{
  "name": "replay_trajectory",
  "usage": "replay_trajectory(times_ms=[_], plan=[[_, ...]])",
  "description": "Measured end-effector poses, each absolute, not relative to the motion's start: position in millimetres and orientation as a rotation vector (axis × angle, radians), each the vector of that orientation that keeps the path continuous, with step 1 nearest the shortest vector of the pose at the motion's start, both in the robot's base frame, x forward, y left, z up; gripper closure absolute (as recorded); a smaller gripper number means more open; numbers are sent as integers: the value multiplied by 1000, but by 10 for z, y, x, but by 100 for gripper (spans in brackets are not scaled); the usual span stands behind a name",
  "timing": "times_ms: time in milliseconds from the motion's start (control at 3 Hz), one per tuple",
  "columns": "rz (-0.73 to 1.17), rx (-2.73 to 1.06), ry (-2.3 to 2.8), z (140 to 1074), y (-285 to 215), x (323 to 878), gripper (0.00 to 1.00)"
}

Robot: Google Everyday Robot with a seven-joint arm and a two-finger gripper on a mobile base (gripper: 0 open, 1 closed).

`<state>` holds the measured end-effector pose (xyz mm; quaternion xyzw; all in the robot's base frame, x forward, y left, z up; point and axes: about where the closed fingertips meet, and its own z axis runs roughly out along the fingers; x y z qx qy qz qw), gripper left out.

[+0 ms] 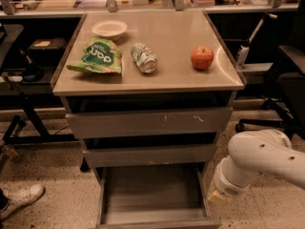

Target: Close bottom drawer

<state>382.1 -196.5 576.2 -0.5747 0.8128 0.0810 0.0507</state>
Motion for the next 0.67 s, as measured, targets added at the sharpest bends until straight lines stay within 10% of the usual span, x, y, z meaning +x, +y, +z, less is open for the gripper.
replay_trajectory(times_ms=[667], plan=[[310, -1733, 2487, 5587, -1954, 3752, 100]])
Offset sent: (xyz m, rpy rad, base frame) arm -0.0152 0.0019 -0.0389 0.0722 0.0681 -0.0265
